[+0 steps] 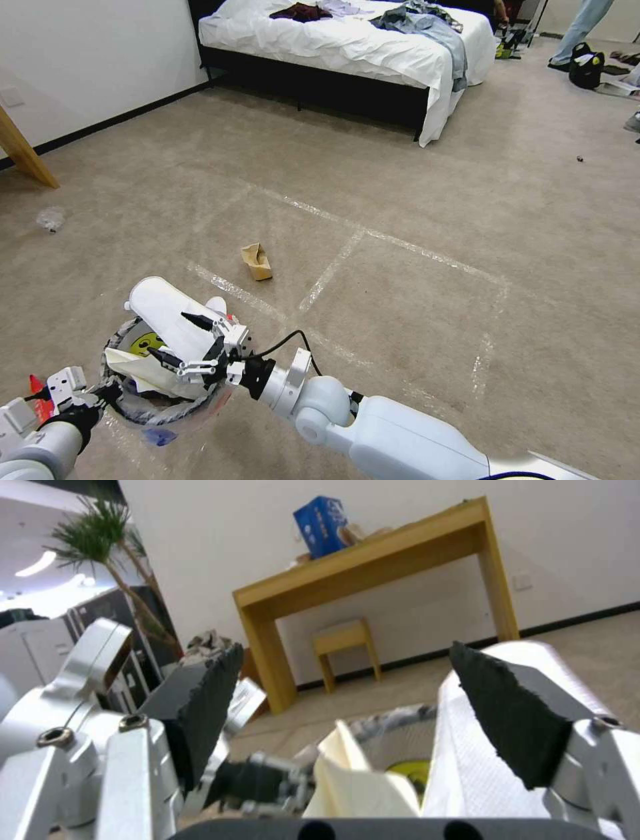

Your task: Pick up the trash bin and place the garbage on the floor into it.

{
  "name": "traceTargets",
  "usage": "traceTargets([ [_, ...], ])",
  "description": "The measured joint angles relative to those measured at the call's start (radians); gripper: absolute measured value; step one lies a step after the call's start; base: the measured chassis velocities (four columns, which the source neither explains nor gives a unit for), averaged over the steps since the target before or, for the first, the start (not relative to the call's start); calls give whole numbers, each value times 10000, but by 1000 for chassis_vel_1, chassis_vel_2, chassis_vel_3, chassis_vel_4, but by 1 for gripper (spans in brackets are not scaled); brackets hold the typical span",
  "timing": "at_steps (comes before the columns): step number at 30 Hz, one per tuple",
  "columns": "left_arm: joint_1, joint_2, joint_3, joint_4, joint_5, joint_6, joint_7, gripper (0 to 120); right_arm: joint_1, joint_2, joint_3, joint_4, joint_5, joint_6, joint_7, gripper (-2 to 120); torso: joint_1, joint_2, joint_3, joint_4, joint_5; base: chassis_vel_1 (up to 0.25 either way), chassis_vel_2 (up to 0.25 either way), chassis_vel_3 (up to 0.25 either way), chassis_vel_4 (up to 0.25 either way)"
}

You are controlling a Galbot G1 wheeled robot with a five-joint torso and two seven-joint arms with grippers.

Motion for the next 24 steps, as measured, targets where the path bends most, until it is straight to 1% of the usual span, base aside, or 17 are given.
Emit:
traceTargets([
  [6, -17, -8, -18, 5, -24, 4, -19, 1, -125, -58, -340, 86, -206, 1, 80, 74, 0, 0, 0, 0, 0, 0, 0, 0, 0],
  [10, -17, -30, -1, -5, -24, 5, -21, 1, -129, -20, -496, 77, -278, 2, 125, 74, 1, 0, 0, 0, 0, 0, 0, 0, 0],
  [17, 61, -118, 40, -111, -6, 8, -22, 1, 13, 280, -894, -169, -339, 2, 221, 73, 1, 0, 0, 0, -2, 0, 0, 0, 0],
  [22, 87, -151, 50, -138, 6, 8, -13, 1, 88, 361, -996, -273, -339, -5, 239, 73, 0, 0, 0, 0, -2, 0, 0, 0, 0],
  [24, 119, -224, 93, -161, 62, 7, 33, 1, 256, 564, -1122, -592, -339, -6, 273, 73, 0, 0, 0, 0, -2, 0, 0, 0, 0],
])
